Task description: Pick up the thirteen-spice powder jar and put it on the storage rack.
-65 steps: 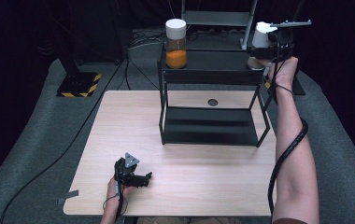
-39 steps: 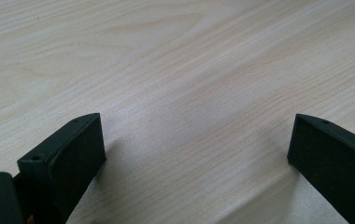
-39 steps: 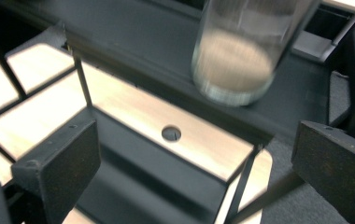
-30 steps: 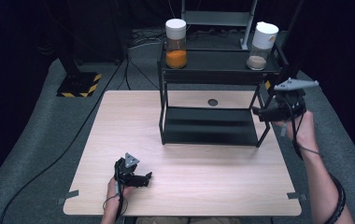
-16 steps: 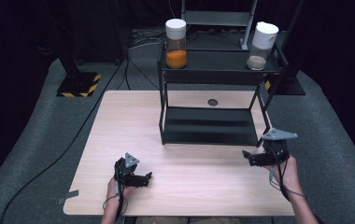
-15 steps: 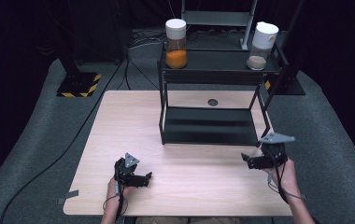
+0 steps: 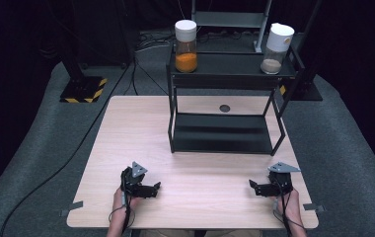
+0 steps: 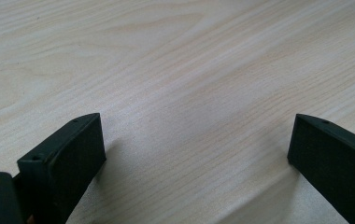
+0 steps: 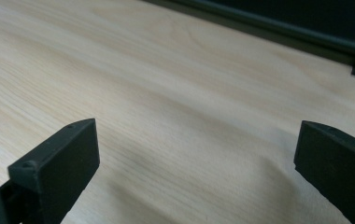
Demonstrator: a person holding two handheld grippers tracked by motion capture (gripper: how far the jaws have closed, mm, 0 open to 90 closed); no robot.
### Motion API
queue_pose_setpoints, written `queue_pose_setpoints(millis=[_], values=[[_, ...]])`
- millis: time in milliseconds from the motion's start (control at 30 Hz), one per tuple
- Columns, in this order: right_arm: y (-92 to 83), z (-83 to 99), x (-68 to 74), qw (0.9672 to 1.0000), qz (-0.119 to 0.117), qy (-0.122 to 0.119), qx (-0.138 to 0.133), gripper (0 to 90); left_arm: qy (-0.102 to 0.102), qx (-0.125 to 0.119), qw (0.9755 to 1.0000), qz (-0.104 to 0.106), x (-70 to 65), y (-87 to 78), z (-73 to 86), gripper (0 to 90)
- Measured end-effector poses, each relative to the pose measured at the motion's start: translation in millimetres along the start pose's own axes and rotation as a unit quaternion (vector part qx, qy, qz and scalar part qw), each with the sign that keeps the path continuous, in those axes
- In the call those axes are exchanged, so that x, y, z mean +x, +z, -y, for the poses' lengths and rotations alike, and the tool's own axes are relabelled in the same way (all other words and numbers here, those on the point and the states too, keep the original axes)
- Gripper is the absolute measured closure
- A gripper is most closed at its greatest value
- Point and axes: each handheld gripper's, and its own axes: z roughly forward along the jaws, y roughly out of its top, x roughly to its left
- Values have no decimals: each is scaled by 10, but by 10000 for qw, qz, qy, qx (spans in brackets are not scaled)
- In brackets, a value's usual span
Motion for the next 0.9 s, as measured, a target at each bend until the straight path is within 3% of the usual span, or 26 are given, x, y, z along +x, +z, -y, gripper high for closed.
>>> queue_pose_setpoints(millis=[167,400,900], values=[[-7,45,-23,9999,-43,62,-126,0,-1,-1,10000,2,0,0,1,36],[-36,107,76,9994,182,-1,-286,0,-2,-2,10000,1,0,0,2,37],[-27,92,109,9994,263,-19,-245,6,0,-3,10000,2,0,0,2,37]])
